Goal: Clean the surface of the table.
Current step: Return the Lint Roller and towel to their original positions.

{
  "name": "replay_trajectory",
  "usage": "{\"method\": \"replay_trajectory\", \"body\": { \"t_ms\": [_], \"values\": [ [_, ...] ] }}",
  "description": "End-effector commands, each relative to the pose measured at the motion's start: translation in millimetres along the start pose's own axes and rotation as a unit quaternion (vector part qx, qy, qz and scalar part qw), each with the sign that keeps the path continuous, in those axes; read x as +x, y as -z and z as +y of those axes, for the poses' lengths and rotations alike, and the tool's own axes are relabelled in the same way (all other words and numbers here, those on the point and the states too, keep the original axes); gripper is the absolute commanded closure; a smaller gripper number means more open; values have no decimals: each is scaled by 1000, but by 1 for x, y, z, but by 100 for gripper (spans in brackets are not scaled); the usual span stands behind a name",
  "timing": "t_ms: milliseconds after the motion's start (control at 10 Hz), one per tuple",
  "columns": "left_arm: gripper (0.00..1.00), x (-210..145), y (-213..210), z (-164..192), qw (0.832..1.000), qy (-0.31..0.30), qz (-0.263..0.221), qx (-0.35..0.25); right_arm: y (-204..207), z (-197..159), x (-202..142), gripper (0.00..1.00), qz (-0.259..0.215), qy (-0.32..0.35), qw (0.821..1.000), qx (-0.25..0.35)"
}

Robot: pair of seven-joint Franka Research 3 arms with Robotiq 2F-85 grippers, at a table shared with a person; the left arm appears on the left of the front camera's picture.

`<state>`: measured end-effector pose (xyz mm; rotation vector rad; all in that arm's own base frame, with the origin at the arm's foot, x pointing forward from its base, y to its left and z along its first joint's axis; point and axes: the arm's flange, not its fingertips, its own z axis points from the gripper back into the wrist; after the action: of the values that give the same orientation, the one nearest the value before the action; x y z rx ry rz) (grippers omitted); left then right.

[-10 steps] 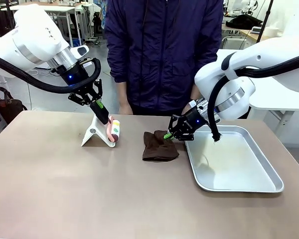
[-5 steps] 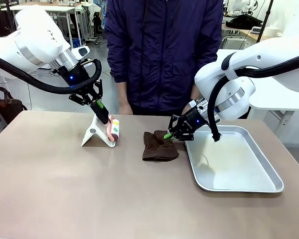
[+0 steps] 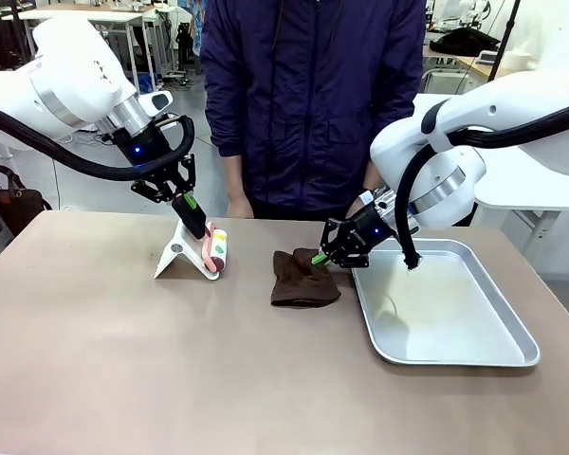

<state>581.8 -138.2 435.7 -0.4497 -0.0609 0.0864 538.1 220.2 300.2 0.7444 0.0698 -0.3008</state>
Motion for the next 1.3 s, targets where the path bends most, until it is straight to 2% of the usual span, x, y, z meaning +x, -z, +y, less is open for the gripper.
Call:
{"method": "replay_trajectory", "body": {
  "t_ms": [0,300,400,500,600,700,900,1000,1100,1200],
  "values": [
    [78,0,4,3,999,-18,0,27,-2,2,-1,92,2,-4,1000,8],
    [78,1,5,5,999,-26,2,29,-2,2,-1,92,2,-4,1000,8],
    [67,1,5,5,999,-29,5,31,-2,2,-1,92,2,-4,1000,8],
    [21,1,5,6,999,-34,5,35,0,0,0,41,0,0,1000,0],
    [10,1,5,7,998,-36,3,44,0,-1,0,35,5,2,1000,-3],
    [0,0,4,7,998,-38,1,47,-1,-1,1,0,7,2,1000,-5],
    [0,-1,0,7,998,-41,-6,45,-1,-3,3,0,10,6,1000,-2],
    [0,-1,-2,7,998,-42,-7,43,-1,-3,4,12,10,7,1000,-2],
    [0,-2,-3,7,998,-43,-8,41,-2,-3,4,3,10,7,1000,0],
    [0,-3,-5,7,998,-44,-9,38,-3,-2,2,0,10,1,1000,2]
  ]
}}
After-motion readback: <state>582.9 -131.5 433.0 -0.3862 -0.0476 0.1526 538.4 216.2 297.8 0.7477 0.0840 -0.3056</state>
